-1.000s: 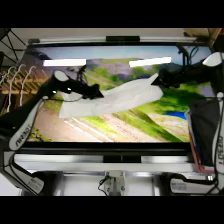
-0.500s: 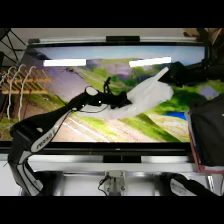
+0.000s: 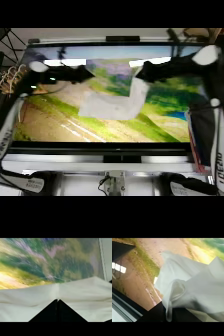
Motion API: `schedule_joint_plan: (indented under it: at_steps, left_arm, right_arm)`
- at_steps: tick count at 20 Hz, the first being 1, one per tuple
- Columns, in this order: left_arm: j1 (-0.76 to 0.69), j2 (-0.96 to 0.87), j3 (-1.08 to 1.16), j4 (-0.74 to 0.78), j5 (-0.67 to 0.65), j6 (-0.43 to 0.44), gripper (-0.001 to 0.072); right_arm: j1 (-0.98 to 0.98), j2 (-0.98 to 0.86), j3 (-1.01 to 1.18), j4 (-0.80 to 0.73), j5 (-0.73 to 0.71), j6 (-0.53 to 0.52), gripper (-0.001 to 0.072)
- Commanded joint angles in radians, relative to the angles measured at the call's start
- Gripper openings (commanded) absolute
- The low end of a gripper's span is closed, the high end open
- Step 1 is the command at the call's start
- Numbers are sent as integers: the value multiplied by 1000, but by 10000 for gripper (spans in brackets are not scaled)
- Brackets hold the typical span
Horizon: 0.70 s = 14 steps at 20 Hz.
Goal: Fold the shirts.
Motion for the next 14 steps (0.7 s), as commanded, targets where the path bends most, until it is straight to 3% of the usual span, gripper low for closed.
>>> schedule_joint_plan:
  at_steps: [1, 6, 10, 13, 14]
  left_arm:
    - [264, 174, 0, 106, -113, -16, 28]
    - [484, 299, 0, 106, -208, -15, 28]
    - [481, 309, -6, 106, -243, 4, 28]
    - [441, 308, -41, 106, -227, 4, 28]
    - [428, 308, -57, 106, -217, 4, 28]
  right_arm:
    - [196, -142, 1, 60, -285, 12, 70]
    - [322, -390, 1, 263, -349, -16, 71]
    - [362, -470, 1, 401, -414, -34, 72]
    - [376, -471, 1, 521, -456, -126, 80]
    - [380, -472, 1, 538, -459, -138, 270]
